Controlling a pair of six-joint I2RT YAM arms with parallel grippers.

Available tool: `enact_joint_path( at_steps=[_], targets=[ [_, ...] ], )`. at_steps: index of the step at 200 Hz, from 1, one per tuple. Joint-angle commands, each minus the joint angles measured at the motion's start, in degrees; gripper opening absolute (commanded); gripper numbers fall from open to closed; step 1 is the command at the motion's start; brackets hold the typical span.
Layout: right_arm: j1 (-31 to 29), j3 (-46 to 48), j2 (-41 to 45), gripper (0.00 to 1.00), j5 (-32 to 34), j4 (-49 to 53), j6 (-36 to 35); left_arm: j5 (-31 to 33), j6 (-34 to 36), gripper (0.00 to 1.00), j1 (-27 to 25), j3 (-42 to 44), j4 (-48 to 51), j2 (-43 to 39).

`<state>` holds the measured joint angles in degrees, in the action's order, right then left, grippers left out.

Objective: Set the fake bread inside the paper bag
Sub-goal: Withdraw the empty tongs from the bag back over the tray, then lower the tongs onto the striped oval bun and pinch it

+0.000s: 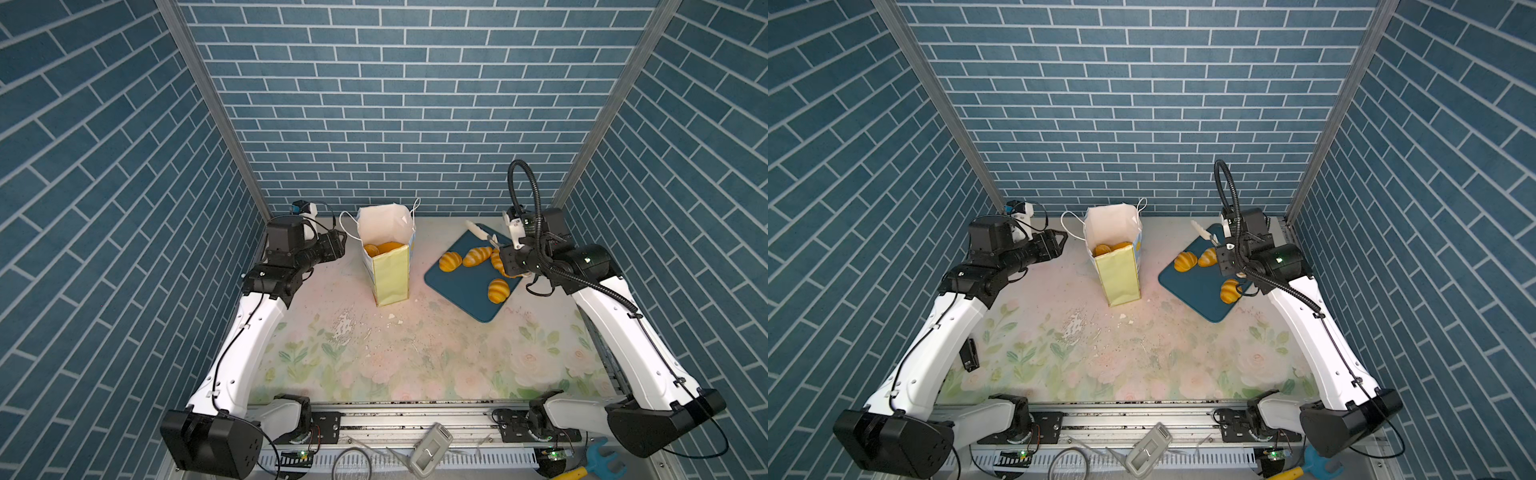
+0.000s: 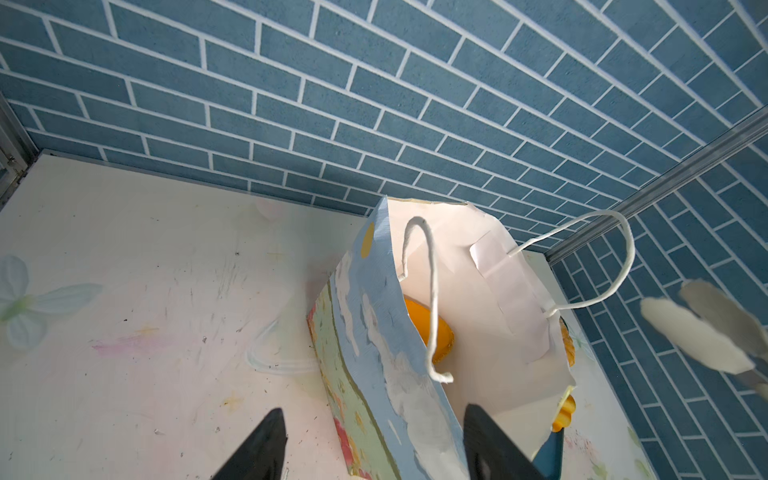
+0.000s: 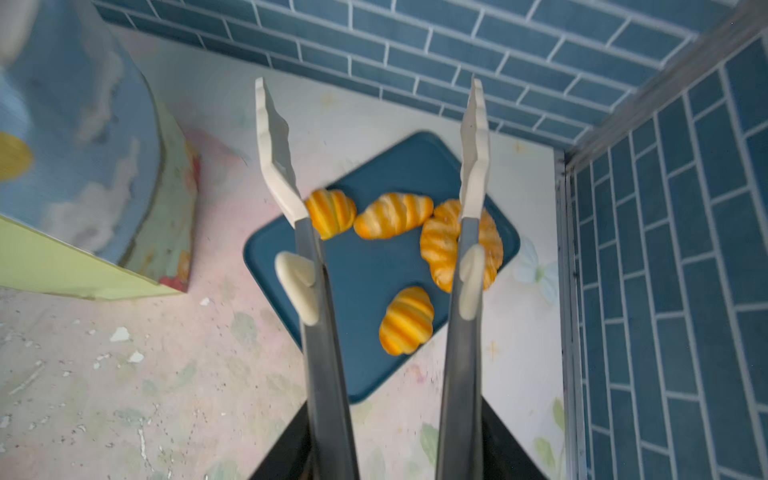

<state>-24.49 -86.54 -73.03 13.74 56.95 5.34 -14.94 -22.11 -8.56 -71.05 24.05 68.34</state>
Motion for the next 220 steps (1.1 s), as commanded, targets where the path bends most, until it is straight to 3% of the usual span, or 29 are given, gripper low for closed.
enact_joint_path(
  at_steps=[1,76,220],
  targets=[
    [1.7,3.9,2.5,0.54,0.0,1.4,5.3,-1.2,0.3,0.69,-0.2,-1.8,-0.2,0.9],
    [5.3,15.6,1.2,0.54,-5.3,1.1,11.4,-1.1,0.9,0.69,-0.5,-2.6,1.0,2.0],
    [10.7,19.4,-10.6,0.51,-7.2,-5.9,8.8,-0.4,0.3,0.69,-0.9,-1.5,0.4,1.8]
  ],
)
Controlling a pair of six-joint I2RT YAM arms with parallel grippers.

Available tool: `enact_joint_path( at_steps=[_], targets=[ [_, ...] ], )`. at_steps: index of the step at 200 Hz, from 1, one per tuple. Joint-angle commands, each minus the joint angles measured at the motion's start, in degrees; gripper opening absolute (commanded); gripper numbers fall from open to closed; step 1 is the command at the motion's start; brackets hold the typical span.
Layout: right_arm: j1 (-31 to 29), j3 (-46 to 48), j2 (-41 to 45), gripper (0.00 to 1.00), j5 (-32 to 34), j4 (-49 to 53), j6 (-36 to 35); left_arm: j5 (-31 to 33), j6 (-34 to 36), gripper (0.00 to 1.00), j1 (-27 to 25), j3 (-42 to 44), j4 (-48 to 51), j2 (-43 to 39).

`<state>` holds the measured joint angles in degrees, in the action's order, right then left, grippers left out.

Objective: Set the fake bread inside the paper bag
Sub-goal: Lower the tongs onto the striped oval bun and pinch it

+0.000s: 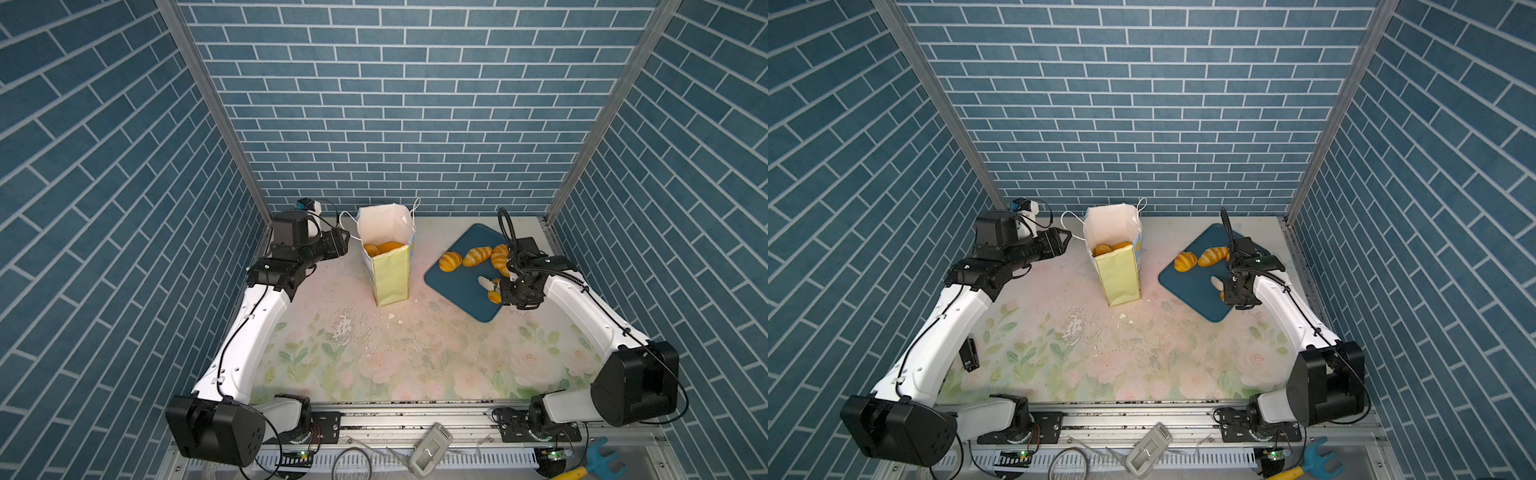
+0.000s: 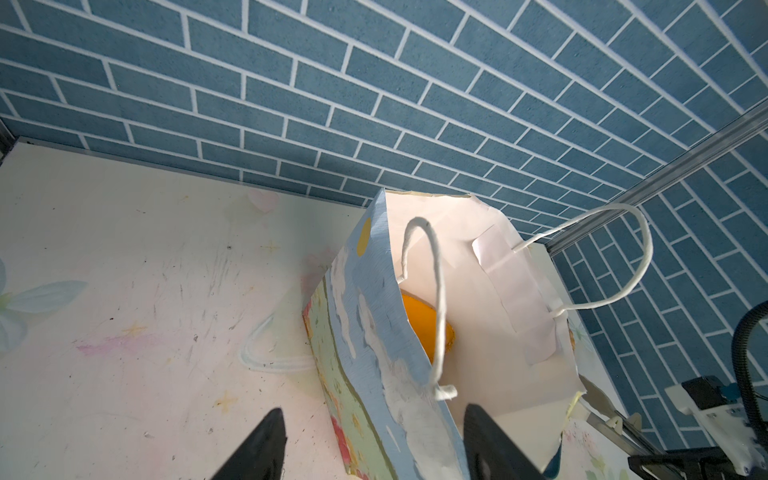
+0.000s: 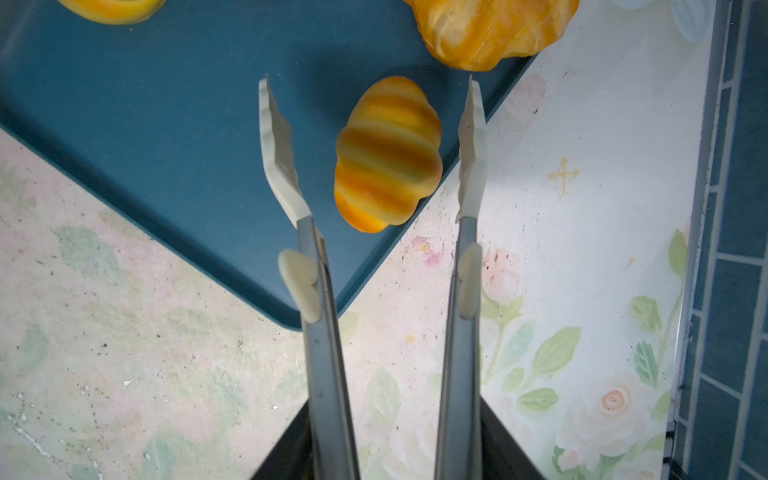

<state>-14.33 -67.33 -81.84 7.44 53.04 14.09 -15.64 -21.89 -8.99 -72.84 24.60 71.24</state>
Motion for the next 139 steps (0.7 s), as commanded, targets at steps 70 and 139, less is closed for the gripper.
enact_joint_path(
  at_steps=[70,139],
  targets=[
    [0.8,1.1,-3.9,0.49,-2.3,-1.6,-0.7,0.9,0.1,0.69,-0.7,0.7,-0.2,-1.7],
    [0.7,0.0,-3.2,0.39,-5.3,-2.4,-2.4,0.8,-0.1,0.69,-1.2,-0.4,-0.6,-0.1]
  ],
)
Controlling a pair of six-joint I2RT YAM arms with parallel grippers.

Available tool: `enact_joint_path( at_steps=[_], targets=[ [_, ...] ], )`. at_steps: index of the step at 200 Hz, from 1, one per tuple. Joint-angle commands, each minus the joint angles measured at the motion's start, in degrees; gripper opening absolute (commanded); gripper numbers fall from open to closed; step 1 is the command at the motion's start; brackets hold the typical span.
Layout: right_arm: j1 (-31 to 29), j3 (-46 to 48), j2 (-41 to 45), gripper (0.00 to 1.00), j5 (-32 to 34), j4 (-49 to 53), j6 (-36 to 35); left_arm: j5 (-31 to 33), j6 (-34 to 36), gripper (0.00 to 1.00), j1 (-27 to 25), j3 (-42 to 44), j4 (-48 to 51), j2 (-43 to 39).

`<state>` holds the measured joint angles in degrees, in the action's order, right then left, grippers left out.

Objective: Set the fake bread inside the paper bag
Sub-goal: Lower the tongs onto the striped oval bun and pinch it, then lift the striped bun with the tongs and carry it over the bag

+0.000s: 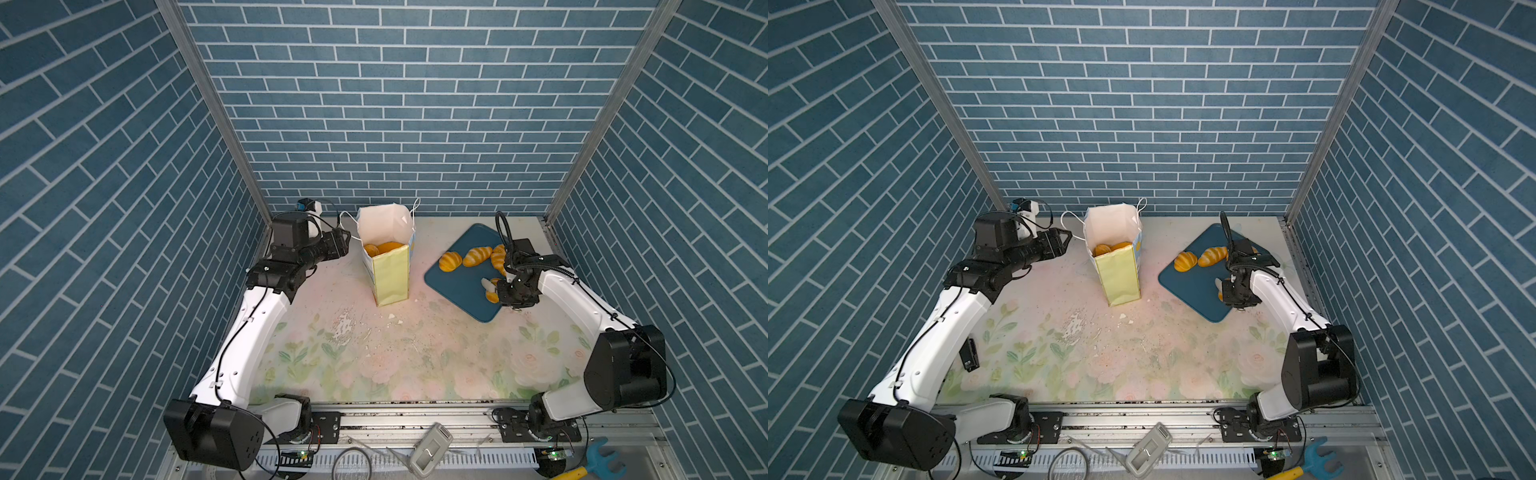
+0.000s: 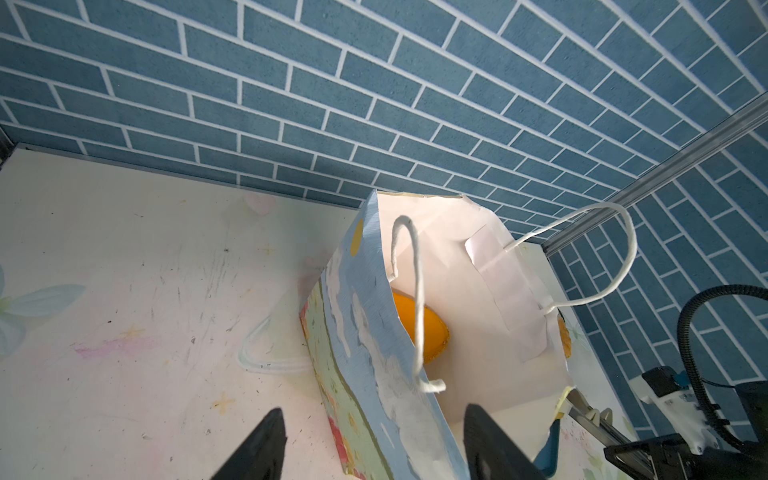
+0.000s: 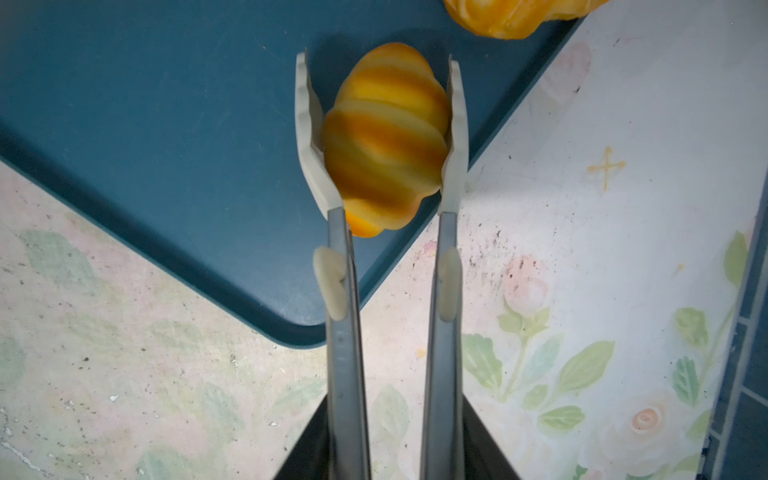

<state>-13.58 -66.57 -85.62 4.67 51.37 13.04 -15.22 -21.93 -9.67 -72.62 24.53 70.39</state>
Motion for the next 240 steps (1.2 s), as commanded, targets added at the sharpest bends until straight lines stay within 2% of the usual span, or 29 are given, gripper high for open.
enact_joint_path(
  at_steps=[1,72,158,240],
  targets=[
    [0.0,-0.9,0.6,0.39,-2.7,-0.7,-1.4,0.4,0.0,0.69,-0.5,-0.7,-0.6,0.9],
    [-0.6,-2.8,3.1,0.35,-4.8,0.5,-2.0,1.2,-0.3,0.69,-1.5,-1.5,-1.6,2.4],
    [-1.1,-5.7,11.5,0.32,-6.7,0.8,-3.0,2.9,-0.5,0.69,-3.7,-1.7,-1.9,2.6],
    [-2.7,-13.6,17.6,0.30,-16.8,-8.1,-6.4,3.8,-0.3,0.69,-4.8,-2.4,-2.1,3.0]
  ],
)
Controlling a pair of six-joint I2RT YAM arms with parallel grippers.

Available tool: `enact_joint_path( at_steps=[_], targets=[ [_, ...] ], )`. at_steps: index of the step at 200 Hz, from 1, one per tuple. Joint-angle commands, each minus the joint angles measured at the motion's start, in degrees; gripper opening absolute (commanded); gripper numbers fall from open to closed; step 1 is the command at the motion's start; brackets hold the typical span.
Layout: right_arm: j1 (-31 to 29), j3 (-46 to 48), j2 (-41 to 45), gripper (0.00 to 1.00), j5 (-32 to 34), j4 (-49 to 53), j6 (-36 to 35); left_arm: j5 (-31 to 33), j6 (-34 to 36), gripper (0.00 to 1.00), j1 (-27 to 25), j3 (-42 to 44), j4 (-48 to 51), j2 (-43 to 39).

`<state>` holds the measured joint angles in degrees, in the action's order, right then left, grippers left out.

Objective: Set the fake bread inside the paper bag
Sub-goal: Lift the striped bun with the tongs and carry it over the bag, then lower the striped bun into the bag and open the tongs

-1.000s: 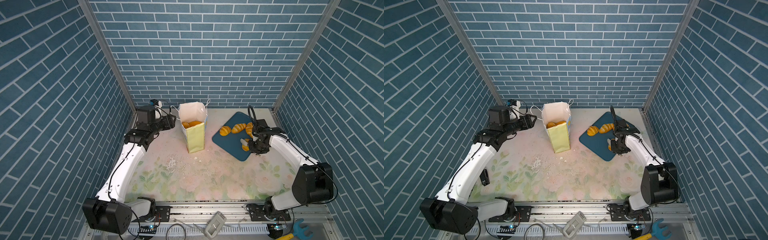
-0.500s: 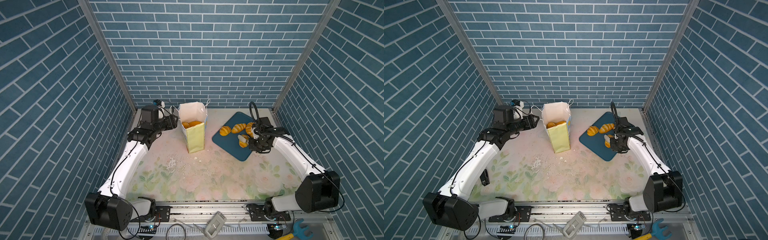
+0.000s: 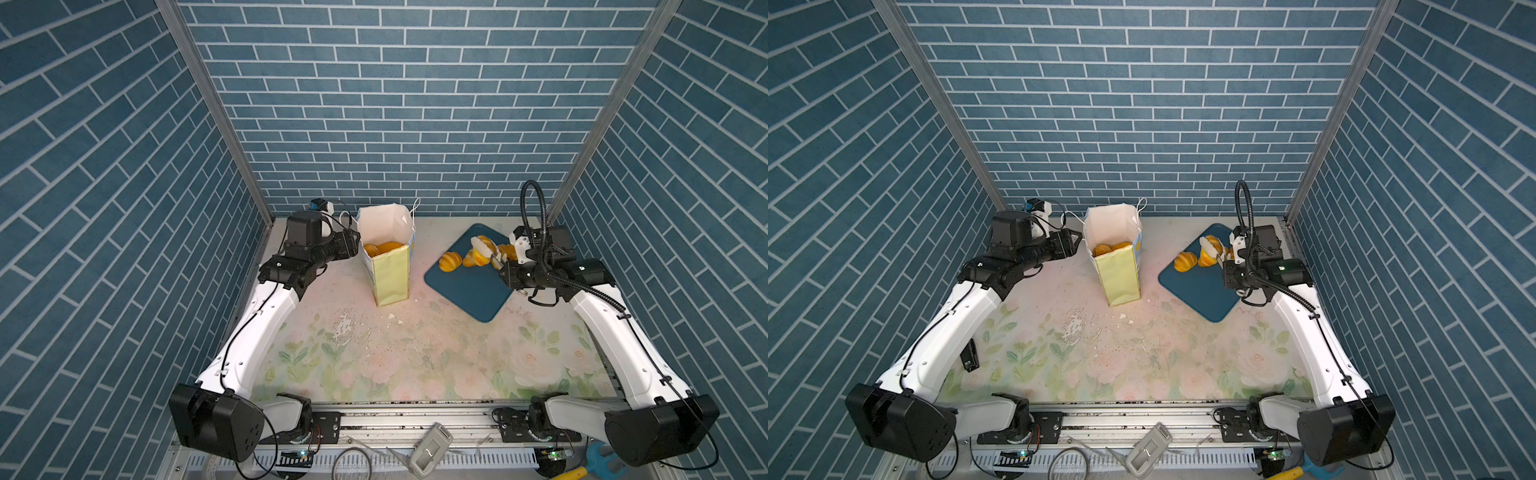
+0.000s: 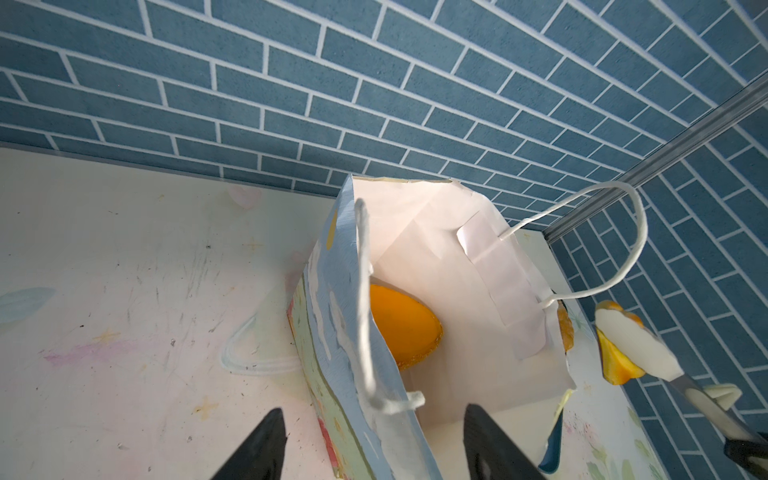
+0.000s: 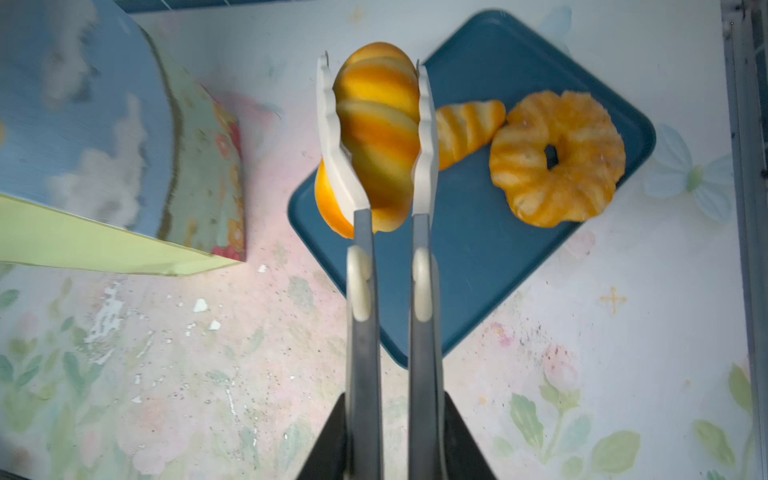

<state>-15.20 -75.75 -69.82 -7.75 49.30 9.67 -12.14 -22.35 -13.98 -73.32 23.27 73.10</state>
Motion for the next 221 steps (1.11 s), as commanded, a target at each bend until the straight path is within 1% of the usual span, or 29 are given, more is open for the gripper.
enact_joint_path(
  at_steps=[1,44,73,101,124,152,188,221],
  targets=[
    [-1.2,-4.6,1.8,0.30,-4.5,-6.1,-3.1,0.8,0.1,0.69,-0.5,-1.7,-0.8,0.3],
    [-3.9,-9.8,1.4,0.29,-11.0,-12.3,-3.7,1.9,1.1,0.69,-0.5,-2.0,0.1,-0.7],
    [-8.5,-15.6,-1.0,0.29,-11.6,-14.8,-6.1,1.8,0.9,0.69,-0.5,-1.5,0.2,-1.1],
    [-13.1,-21.0,-5.0,0.29,-11.8,-15.9,-8.9,2.1,1.2,0.69,-0.5,-0.9,0.7,-2.1],
    [-16.9,-25.3,-9.6,0.29,-10.1,-14.6,-11.5,2.6,1.9,0.69,-0.5,-0.6,1.5,-2.9],
    [-20.9,-28.0,-14.4,0.30,-7.0,-14.2,-14.7,2.9,2.4,0.69,-0.5,0.1,2.3,-3.8],
    [-24.2,-31.7,-20.7,0.30,-3.6,-11.4,-17.7,3.4,2.9,0.69,-0.5,0.9,3.0,-4.3],
    [-26.0,-33.4,-25.4,0.30,1.2,-8.0,-19.6,3.7,3.6,0.69,-0.5,1.0,3.4,-4.2]
  ],
)
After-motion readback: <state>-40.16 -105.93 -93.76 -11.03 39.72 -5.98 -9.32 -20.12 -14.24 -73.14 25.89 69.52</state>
